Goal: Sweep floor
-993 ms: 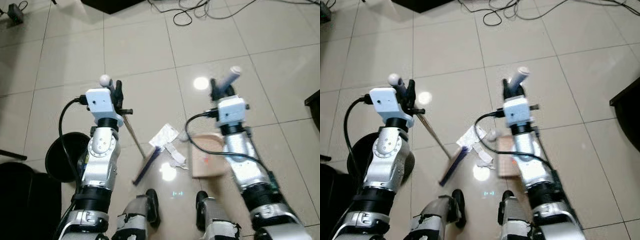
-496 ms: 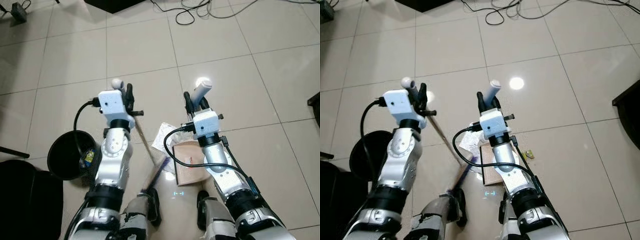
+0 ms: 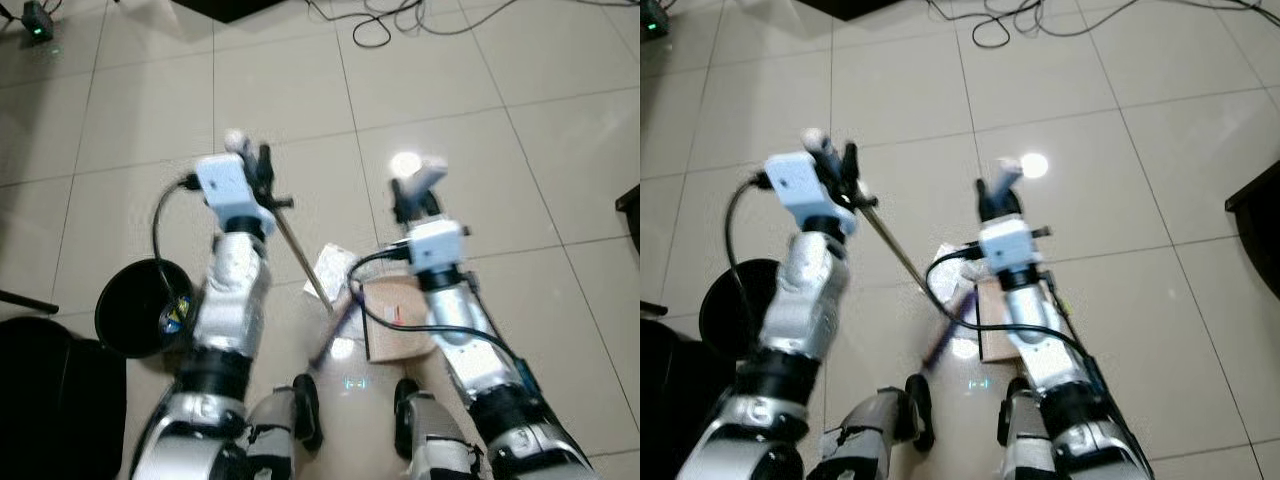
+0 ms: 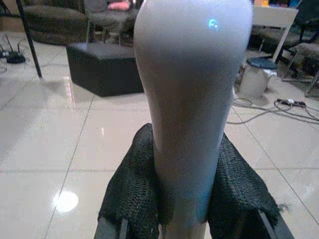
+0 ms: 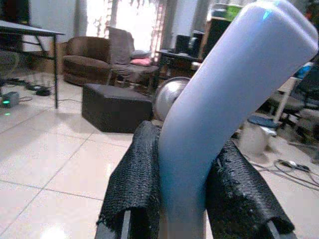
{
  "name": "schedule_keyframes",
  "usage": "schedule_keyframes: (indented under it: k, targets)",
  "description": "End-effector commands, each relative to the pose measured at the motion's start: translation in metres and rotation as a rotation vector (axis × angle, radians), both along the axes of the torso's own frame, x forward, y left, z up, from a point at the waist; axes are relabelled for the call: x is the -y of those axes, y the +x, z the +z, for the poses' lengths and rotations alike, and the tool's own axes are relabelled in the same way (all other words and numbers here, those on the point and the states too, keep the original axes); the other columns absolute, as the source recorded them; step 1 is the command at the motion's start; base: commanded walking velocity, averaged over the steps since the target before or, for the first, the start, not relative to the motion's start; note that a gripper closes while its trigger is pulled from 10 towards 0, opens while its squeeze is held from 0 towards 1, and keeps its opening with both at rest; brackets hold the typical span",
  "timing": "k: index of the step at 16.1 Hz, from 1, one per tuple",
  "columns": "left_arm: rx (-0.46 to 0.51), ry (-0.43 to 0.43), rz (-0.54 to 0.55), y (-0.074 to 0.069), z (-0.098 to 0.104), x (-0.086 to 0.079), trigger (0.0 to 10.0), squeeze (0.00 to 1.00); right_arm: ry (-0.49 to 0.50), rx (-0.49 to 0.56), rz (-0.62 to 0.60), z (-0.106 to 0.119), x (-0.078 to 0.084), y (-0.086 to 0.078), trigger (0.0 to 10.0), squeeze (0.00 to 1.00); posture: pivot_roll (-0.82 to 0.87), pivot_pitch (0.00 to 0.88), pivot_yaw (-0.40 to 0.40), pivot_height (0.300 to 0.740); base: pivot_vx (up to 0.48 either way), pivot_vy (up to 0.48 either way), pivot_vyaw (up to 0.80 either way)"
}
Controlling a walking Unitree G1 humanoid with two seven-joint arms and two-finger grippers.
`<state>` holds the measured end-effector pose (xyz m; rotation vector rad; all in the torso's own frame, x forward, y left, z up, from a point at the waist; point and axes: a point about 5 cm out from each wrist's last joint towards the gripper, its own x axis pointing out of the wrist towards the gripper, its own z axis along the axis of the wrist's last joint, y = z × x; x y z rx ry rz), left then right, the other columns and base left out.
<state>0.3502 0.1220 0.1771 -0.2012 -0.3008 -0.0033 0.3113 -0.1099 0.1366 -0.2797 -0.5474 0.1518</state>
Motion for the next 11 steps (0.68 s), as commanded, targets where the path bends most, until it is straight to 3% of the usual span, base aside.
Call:
schedule_keyframes:
  k: [1, 4, 9, 11]
  targets:
    - [0.047, 0.009, 0.016, 0.000, 0.006, -0.009, 10.0, 0.00, 0.032, 0.006, -0.002, 0.003, 0.002, -0.005, 10.0, 0.00, 0.05, 0.367, 0.117, 0.740, 0.000, 0.000, 0.00]
    - [0.025, 0.086, 0.061, 0.005, 0.001, -0.024, 10.0, 0.00, 0.028, -0.017, -0.002, 0.004, 0.012, -0.008, 10.0, 0.00, 0.06, 0.364, 0.110, 0.740, 0.000, 0.000, 0.00]
    - [-0.023, 0.187, 0.058, 0.004, -0.019, -0.027, 10.0, 0.00, -0.026, 0.007, 0.001, 0.015, 0.014, -0.011, 10.0, 0.00, 0.05, 0.363, 0.110, 0.740, 0.000, 0.000, 0.00]
    - [-0.049, 0.175, 0.064, 0.003, -0.028, -0.027, 10.0, 0.00, -0.051, 0.005, -0.006, 0.014, 0.014, -0.011, 10.0, 0.00, 0.05, 0.359, 0.105, 0.740, 0.000, 0.000, 0.00]
